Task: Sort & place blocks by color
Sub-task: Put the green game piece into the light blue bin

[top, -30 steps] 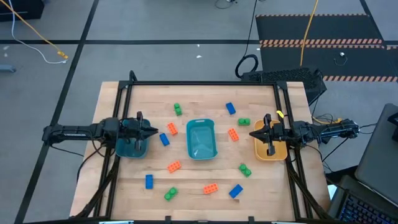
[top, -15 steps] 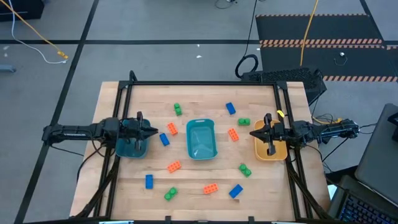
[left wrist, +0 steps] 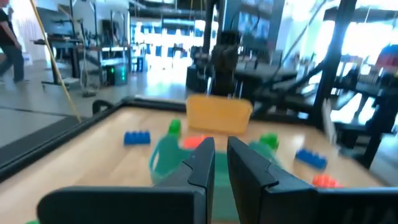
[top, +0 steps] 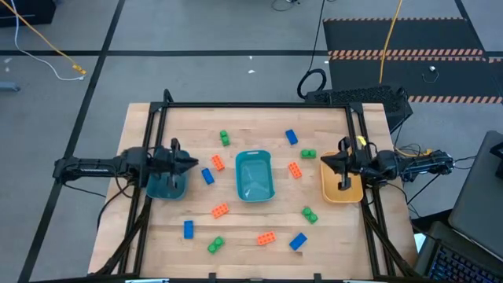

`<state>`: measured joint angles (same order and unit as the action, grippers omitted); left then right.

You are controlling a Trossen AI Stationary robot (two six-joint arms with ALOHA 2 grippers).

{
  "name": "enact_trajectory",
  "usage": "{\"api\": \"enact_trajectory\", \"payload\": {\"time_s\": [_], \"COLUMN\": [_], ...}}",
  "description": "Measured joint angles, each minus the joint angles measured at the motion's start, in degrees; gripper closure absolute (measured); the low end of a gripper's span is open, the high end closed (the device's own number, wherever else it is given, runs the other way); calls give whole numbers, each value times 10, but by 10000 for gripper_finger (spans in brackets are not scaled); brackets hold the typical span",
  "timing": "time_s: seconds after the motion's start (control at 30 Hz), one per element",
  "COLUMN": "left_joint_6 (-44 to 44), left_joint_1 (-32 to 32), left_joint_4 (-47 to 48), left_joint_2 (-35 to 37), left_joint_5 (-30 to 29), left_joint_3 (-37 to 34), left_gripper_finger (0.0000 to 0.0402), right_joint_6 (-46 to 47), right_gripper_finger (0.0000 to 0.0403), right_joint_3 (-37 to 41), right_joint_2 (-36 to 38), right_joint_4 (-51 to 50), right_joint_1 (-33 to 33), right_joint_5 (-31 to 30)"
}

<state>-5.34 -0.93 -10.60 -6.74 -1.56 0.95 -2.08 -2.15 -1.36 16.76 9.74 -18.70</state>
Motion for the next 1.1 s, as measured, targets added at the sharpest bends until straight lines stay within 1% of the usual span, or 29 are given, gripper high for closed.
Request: {"api": "enact_trajectory", "payload": {"time_s": [0.07, 0.13, 0.23, 0.3, 0.37, 0.4, 0.5, 0.57, 0.6, 0.67, 0.73, 0.83, 0.9, 1.0, 1.1], "left_joint_6": [-18, -35, -40, -40, -50, -56, -22, -4, 5, 20, 34, 61, 70, 78, 94], "left_joint_1": [0, 0, 0, 0, 0, 0, -4, -13, -19, -32, -45, -70, -90, -116, -137], "left_joint_4": [-36, -58, -75, -76, -79, -88, -106, -59, -12, 106, 213, 342, 397, 433, 437], "left_joint_2": [0, 0, 0, 0, 0, 0, 0, -7, -15, -48, -103, -195, -262, -357, -444], "left_joint_5": [0, 0, 0, 0, 0, -1, -23, -51, -65, -103, -142, -195, -210, -203, -180], "left_joint_3": [0, 0, 0, 0, 0, 0, 11, 52, 83, 154, 229, 330, 380, 428, 449], "left_gripper_finger": [355, 355, 355, 355, 355, 355, 355, 355, 355, 355, 355, 354, 354, 348, 312], "right_joint_6": [-11, -13, -8, -17, -35, -44, -74, -94, -102, -108, -105, -71, -41, -16, -20], "right_gripper_finger": [393, 372, 321, 280, 238, 218, 169, 150, 143, 137, 136, 139, 139, 139, 139], "right_joint_3": [0, 0, 0, -1, -10, -17, -70, -119, -151, -217, -293, -405, -472, -546, -594], "right_joint_2": [-1, -5, -22, -39, -60, -73, -126, -171, -196, -255, -316, -413, -479, -573, -656], "right_joint_4": [10, 19, 42, 80, 114, 114, 111, 80, 52, -37, -141, -317, -422, -556, -642], "right_joint_1": [0, 0, 0, 0, 0, 0, 0, -3, -7, -19, -40, -92, -136, -204, -259], "right_joint_5": [-20, -26, -66, -84, -84, -84, -88, -111, -124, -151, -175, -185, -156, -70, 18]}}
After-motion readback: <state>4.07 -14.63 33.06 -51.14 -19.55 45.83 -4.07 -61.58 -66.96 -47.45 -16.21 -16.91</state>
